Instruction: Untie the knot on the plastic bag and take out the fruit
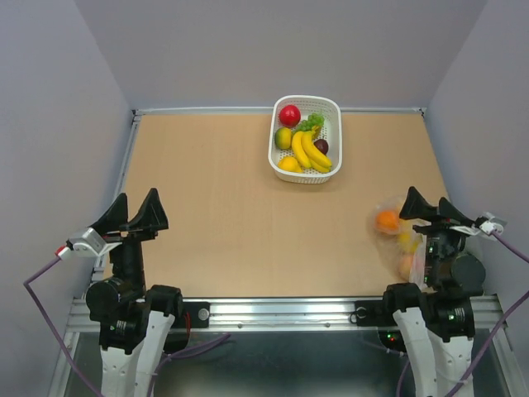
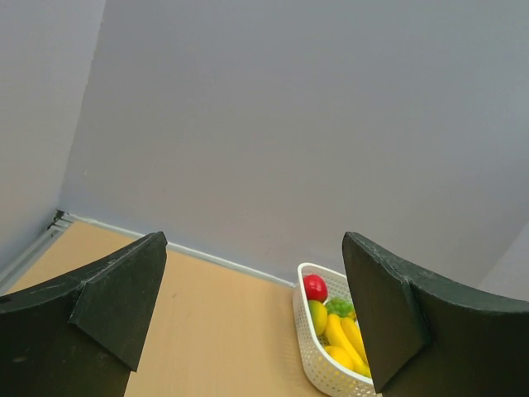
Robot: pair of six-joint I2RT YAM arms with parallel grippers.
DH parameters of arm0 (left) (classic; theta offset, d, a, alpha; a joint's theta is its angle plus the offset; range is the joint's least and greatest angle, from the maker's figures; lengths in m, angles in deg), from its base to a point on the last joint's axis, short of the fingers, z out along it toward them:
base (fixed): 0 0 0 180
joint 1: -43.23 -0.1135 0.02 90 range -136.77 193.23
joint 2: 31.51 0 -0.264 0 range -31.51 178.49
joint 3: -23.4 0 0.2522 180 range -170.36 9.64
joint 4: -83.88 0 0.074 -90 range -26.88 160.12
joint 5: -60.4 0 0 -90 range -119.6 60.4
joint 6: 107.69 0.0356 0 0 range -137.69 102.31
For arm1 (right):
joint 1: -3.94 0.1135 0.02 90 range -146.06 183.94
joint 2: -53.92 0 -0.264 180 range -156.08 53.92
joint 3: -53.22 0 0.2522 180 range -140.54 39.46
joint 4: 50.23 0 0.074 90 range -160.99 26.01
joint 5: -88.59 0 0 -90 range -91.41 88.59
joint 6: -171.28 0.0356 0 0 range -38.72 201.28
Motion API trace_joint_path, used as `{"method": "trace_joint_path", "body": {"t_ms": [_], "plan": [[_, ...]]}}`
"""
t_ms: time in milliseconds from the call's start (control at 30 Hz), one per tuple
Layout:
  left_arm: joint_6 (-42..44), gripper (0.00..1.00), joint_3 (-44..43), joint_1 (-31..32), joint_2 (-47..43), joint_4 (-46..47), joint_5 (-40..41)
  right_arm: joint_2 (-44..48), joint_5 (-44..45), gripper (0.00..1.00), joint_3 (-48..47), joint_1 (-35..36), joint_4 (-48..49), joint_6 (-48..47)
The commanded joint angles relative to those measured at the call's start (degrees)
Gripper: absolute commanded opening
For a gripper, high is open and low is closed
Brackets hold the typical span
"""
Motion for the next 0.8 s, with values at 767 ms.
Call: {"method": "trace_joint_path", "body": {"t_ms": [767], "plan": [[-1.3, 0.99, -4.9, 5.0, 9.9, -10.3, -4.0, -54.0, 34.3, 1.00, -10.8, 0.5, -24.2, 31.9]]}}
